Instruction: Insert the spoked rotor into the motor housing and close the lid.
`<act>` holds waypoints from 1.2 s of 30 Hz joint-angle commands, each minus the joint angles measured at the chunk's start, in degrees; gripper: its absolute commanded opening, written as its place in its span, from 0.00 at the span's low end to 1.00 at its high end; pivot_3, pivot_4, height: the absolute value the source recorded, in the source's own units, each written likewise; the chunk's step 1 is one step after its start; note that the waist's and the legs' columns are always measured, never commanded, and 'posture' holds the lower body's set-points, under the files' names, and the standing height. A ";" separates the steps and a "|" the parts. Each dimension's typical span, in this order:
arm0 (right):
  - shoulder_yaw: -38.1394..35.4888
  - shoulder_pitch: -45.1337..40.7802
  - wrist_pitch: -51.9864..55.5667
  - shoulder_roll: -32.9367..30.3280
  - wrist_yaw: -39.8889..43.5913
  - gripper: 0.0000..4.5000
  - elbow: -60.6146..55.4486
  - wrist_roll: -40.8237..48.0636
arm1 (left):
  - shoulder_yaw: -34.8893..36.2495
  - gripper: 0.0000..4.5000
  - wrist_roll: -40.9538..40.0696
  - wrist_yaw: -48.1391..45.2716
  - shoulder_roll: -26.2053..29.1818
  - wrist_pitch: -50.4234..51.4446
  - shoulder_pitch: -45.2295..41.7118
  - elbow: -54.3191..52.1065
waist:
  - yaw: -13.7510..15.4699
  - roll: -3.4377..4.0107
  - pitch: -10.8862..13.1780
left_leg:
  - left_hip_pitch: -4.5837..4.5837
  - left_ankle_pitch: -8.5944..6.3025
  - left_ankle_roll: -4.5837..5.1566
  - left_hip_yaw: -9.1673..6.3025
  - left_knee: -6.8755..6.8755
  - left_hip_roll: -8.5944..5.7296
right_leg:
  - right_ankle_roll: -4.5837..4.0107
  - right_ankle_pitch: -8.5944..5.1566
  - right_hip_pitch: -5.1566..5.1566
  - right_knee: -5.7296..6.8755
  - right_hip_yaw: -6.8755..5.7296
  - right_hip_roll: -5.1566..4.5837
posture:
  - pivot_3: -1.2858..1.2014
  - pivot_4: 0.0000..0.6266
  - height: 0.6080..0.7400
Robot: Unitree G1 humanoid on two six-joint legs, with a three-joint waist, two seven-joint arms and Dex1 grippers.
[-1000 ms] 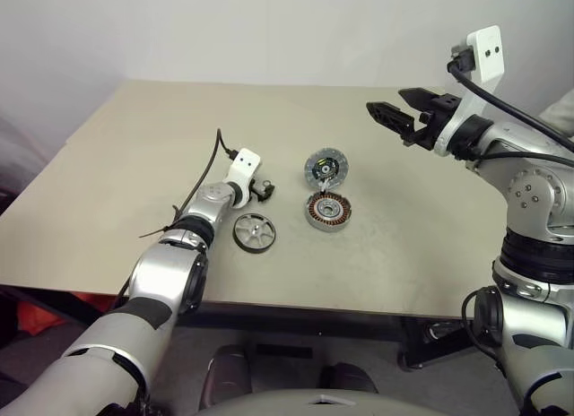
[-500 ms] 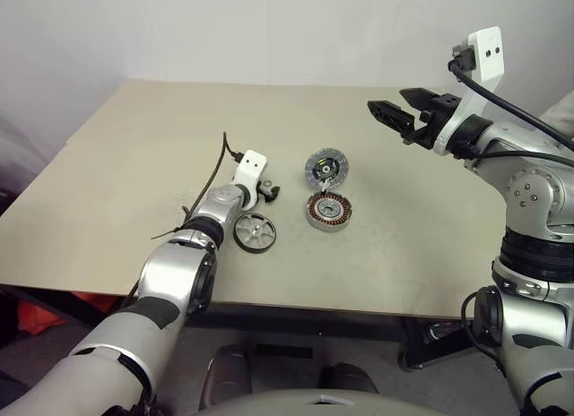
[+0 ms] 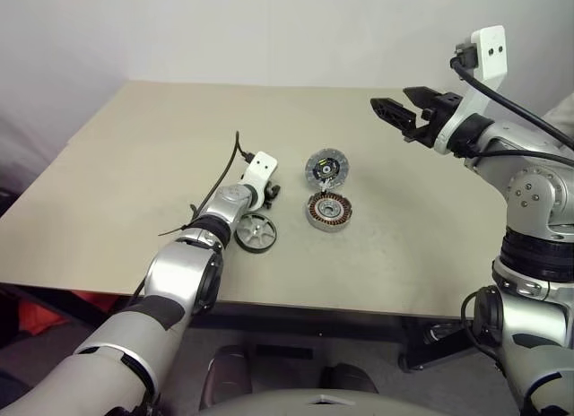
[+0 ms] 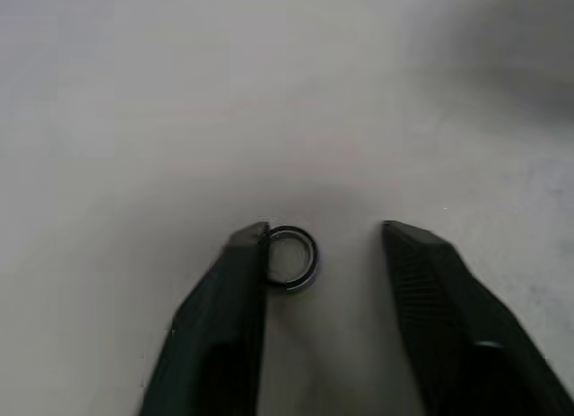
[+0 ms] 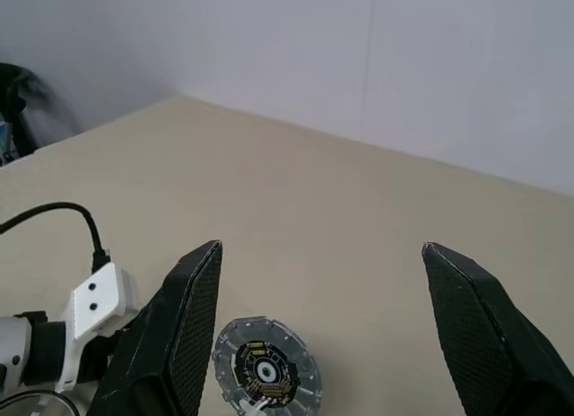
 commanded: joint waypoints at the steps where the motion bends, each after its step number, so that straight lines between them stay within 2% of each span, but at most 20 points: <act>1: -1.93 -1.92 -1.56 -0.69 -0.38 0.90 -0.26 1.00 | -0.11 0.49 0.70 0.62 0.78 0.72 -0.18 0.11 | -0.03 0.00 0.00 | 0.02 0.00 0.00 0.00 0.00 0.00 | 0.01 0.00 0.00 0.00 0.00 0.00 | 0.52 0.00 1.00; 16: -0.97 -1.75 -3.35 -1.50 -0.05 0.90 1.53 0.68 | 3.09 0.49 -1.21 2.38 2.80 0.64 1.83 -0.07 | -0.34 0.01 0.00 | 0.04 0.00 0.01 0.01 -0.06 0.02 | 0.01 0.00 -0.01 -0.05 0.00 0.03 | 0.52 0.00 1.00; 28: -0.64 -2.45 -3.91 -1.45 -0.21 0.90 2.36 0.55 | 2.99 0.49 -0.78 2.88 3.14 1.02 2.21 -0.11 | -0.45 0.01 -0.01 | 0.09 -0.01 0.01 0.02 -0.18 0.01 | 0.02 0.00 -0.01 -0.13 0.01 0.04 | 0.52 0.00 1.00; 31: -0.66 -2.57 -4.01 -1.49 -0.28 0.90 2.56 0.49 | 2.95 0.36 -0.78 2.66 3.09 1.22 2.16 -0.09 | -0.52 0.01 -0.01 | 0.09 -0.01 0.01 0.03 -0.19 0.01 | 0.01 0.00 -0.01 -0.15 0.01 0.04 | 0.52 0.00 1.00; 34: -0.75 -2.69 -4.07 -1.50 -0.48 0.90 2.66 0.41 | 2.91 0.16 -0.77 2.64 3.06 1.39 2.11 -0.08 | -0.70 0.02 -0.01 | 0.10 -0.01 0.01 0.03 -0.21 0.02 | 0.01 0.00 -0.01 -0.15 0.01 0.05 | 0.52 0.00 1.00; 36: -0.77 -2.81 -4.13 -1.54 -0.55 0.90 2.76 0.38 | 2.89 0.15 -0.74 2.65 3.05 1.51 2.08 -0.07 | -0.75 0.02 -0.01 | 0.11 -0.01 0.01 0.03 -0.23 0.01 | 0.02 -0.01 -0.01 -0.17 0.01 0.05 | 0.52 0.00 1.00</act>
